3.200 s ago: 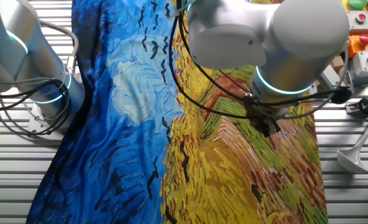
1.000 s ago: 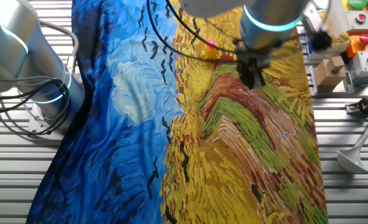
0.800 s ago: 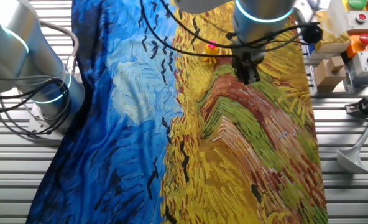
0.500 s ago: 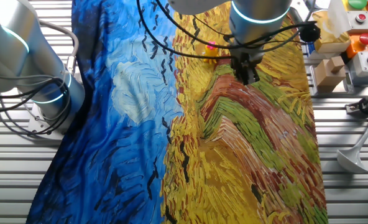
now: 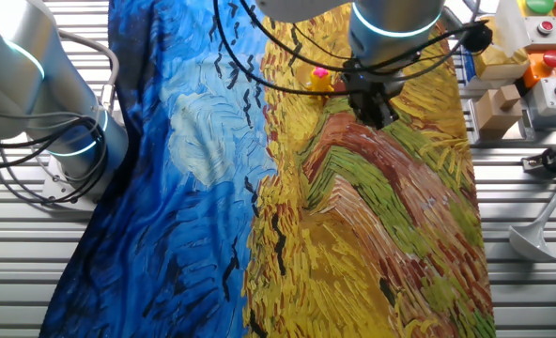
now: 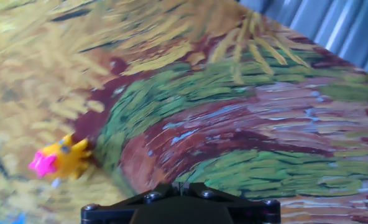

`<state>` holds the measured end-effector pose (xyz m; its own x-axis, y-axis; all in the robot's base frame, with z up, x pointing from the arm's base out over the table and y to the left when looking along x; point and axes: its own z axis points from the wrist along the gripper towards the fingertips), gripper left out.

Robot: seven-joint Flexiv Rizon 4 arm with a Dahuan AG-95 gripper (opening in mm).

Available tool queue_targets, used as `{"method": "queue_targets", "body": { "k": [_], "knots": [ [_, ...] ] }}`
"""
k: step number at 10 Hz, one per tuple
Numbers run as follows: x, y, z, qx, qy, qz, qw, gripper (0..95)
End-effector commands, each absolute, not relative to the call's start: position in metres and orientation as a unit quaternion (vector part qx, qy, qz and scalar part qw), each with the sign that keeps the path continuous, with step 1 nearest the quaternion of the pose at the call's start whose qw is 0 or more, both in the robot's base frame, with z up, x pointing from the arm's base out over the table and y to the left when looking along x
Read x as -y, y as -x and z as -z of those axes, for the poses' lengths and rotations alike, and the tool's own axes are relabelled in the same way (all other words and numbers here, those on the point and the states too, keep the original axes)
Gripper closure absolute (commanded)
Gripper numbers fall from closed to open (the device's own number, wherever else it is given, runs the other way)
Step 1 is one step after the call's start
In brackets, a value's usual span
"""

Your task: Grasp the moving object

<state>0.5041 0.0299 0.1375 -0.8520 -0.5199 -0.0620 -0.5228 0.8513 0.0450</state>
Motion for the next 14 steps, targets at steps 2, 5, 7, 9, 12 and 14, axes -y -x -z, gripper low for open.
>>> {"method": "queue_targets", "body": {
  "k": [2,5,7,9,12,14],
  "knots": [
    [-0.066,-0.485,-0.133,-0.973,0.224,-0.046,0.029,38.0],
    [-0.106,-0.479,-0.125,-0.980,0.189,-0.053,0.030,38.0],
    [-0.106,-0.479,-0.125,-0.977,0.205,-0.038,0.037,38.0],
    [-0.106,-0.479,-0.125,-0.975,0.217,-0.035,0.032,38.0],
    [-0.104,-0.483,-0.123,-0.974,0.222,-0.042,0.028,19.0],
    [-0.120,-0.471,-0.114,-0.977,0.206,-0.048,0.030,19.0]
  ]
}}
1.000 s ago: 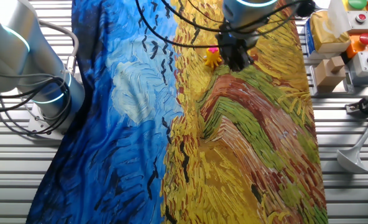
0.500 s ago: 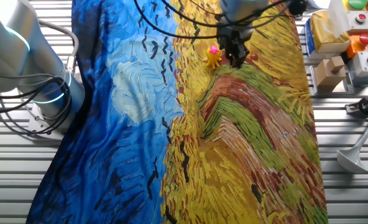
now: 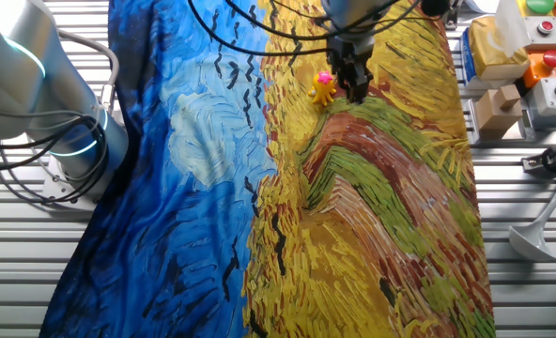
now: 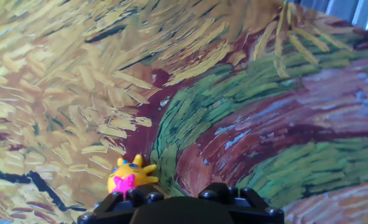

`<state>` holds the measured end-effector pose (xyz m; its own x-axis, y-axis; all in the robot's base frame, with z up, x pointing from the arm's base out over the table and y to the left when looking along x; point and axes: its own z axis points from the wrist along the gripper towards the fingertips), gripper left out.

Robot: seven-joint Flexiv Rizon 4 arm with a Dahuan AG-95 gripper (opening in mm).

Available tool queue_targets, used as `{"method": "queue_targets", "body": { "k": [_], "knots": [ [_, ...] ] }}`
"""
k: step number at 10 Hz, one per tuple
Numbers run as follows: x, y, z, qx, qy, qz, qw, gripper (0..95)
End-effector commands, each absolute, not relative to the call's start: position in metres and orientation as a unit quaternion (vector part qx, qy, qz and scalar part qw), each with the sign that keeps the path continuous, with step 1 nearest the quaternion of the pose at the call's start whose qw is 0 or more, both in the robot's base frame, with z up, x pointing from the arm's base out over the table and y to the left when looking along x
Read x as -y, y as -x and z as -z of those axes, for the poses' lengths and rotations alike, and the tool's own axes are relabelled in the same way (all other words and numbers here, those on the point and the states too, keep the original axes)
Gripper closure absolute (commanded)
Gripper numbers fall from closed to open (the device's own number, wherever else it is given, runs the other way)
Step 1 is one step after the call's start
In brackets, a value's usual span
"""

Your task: Grasp the moving object

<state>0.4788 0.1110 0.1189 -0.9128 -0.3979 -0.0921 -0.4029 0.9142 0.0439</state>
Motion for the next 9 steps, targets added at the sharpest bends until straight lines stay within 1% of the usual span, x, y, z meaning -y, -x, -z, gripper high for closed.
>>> {"method": "queue_targets", "body": {
  "k": [1,5,9],
  "knots": [
    [-0.130,-0.466,-0.109,-0.978,0.199,-0.048,0.031,19.0],
    [-0.153,-0.457,-0.096,-0.981,0.184,-0.047,0.039,19.0],
    [-0.155,-0.455,-0.072,-0.980,0.184,-0.045,0.056,19.0]
  ]
}}
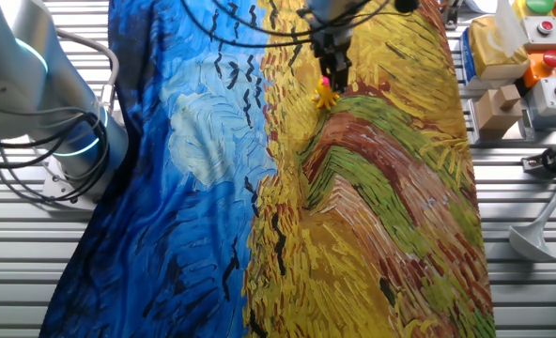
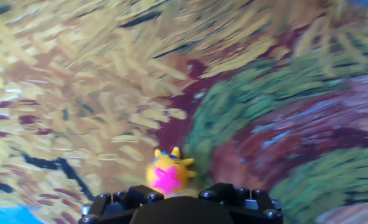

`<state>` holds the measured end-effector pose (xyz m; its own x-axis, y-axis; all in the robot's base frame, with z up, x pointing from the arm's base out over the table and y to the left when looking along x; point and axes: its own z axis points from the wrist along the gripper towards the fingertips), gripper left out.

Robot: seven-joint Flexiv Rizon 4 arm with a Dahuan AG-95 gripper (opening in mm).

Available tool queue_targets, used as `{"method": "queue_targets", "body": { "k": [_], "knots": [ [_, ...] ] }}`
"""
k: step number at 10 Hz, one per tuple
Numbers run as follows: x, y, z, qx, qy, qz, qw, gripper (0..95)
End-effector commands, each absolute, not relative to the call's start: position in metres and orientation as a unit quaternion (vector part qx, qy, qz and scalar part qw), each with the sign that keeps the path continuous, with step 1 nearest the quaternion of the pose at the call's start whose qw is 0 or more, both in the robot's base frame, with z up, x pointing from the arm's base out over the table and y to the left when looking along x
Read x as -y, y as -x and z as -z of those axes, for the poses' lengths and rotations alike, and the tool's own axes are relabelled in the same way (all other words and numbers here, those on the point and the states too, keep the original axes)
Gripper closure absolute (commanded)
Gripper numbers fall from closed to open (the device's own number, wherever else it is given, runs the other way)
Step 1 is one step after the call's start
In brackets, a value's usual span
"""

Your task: Grasp the moving object

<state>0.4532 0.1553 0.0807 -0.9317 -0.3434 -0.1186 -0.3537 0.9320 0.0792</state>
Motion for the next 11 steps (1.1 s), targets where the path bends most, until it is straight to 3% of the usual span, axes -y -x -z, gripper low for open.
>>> {"method": "queue_targets", "body": {
  "k": [1,11],
  "knots": [
    [-0.156,-0.456,-0.069,-0.980,0.185,-0.044,0.058,19.0],
    [-0.144,-0.465,-0.053,-0.976,0.208,-0.041,0.043,19.0]
  ]
}}
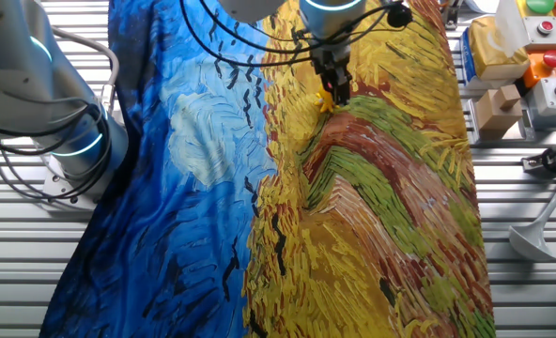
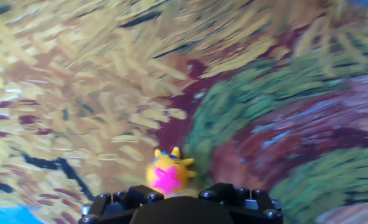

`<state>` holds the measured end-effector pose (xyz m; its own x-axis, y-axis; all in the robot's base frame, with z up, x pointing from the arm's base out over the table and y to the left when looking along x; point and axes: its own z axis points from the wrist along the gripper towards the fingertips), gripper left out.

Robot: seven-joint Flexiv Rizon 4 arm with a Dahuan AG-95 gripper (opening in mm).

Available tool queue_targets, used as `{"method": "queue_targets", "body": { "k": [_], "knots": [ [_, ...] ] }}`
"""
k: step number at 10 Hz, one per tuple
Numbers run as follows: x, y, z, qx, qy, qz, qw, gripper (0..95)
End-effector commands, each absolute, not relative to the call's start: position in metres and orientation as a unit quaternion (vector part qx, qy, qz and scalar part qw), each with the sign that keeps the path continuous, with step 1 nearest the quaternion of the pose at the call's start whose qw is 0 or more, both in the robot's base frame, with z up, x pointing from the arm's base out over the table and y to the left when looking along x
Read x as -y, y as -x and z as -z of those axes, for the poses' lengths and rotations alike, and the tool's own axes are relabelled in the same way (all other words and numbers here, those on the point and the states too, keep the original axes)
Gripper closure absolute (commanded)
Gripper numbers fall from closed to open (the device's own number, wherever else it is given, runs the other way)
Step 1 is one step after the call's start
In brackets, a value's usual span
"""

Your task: Grasp the moving object

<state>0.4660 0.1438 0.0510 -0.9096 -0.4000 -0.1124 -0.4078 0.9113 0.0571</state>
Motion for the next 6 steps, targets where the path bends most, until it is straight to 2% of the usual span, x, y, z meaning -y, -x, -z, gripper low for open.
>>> {"method": "queue_targets", "body": {
  "k": [1,5,6],
  "knots": [
    [-0.1436,-0.4689,-0.0516,-0.976,0.211,-0.040,0.033,19.0],
    [-0.1428,-0.4677,-0.0443,-0.976,0.214,-0.036,0.033,19.0],
    [-0.1421,-0.4681,-0.0437,-0.975,0.215,-0.036,0.033,38.0]
  ]
}}
